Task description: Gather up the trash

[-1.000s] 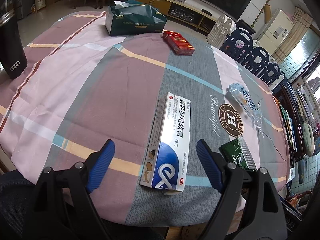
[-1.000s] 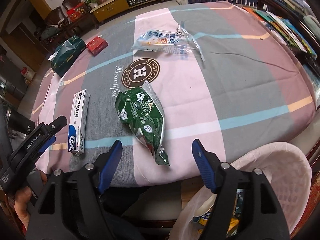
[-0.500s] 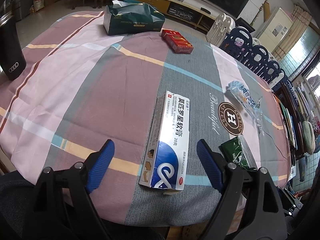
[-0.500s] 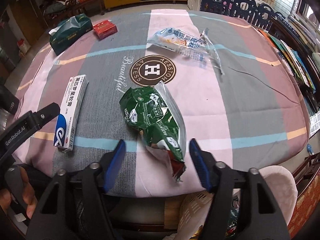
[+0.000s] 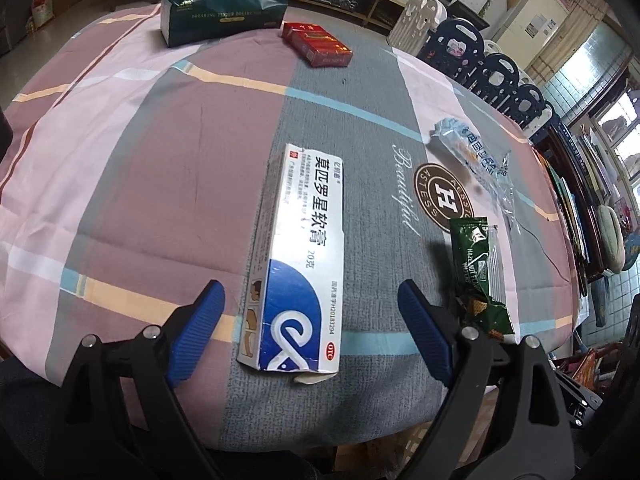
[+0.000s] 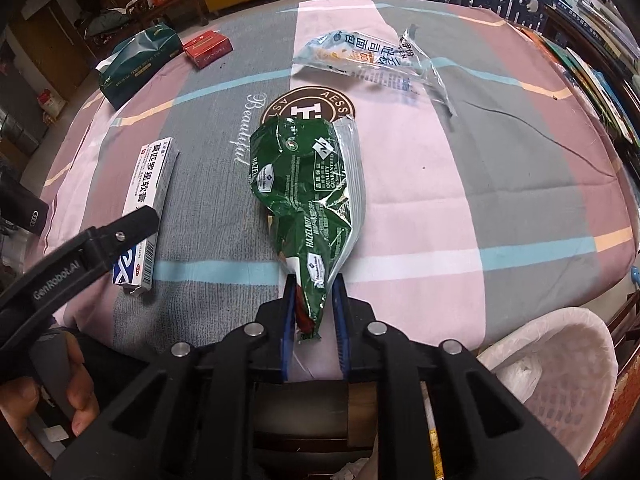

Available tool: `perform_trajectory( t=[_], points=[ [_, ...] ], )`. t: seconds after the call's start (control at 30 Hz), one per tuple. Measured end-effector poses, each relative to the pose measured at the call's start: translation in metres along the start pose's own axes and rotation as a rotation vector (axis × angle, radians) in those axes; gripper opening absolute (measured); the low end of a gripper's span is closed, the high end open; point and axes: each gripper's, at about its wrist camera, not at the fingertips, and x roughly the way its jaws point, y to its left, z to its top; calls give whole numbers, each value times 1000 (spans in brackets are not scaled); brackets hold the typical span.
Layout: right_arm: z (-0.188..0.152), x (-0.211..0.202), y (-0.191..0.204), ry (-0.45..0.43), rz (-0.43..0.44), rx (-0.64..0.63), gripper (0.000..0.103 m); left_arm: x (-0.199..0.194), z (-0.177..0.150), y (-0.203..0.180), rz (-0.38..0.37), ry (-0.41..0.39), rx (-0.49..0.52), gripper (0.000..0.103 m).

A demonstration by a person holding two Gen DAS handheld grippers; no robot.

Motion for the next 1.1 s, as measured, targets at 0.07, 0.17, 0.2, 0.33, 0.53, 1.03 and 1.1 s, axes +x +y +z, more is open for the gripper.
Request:
perform_trajectory(
  t=[0.07,0.17,0.2,0.33,0.53,1.03,1.1],
  points=[
    [-1,-1,0,0,1,0,18,5,1,0,-16,22,-5,88],
    [-1,-1,0,-1,1,0,18,10,1,2,-45,39,-27,88],
    [-1,-1,0,-2,1,1,18,10,2,4,-56,29,-36,88],
    [-2,-4,0,-13,2,3,18,10,3,7,-99,13,-62,83],
    [-2,-12,-5,-31,12,24,18,13,5,7,-133,12,-62,40],
    [-5,-27,-20,-58,32,69,18,19,7,-25,17,-18,80,85],
    [-6,-27,-21,-59,34,71,18,29,4,-40,98,-7,167,85]
  ],
)
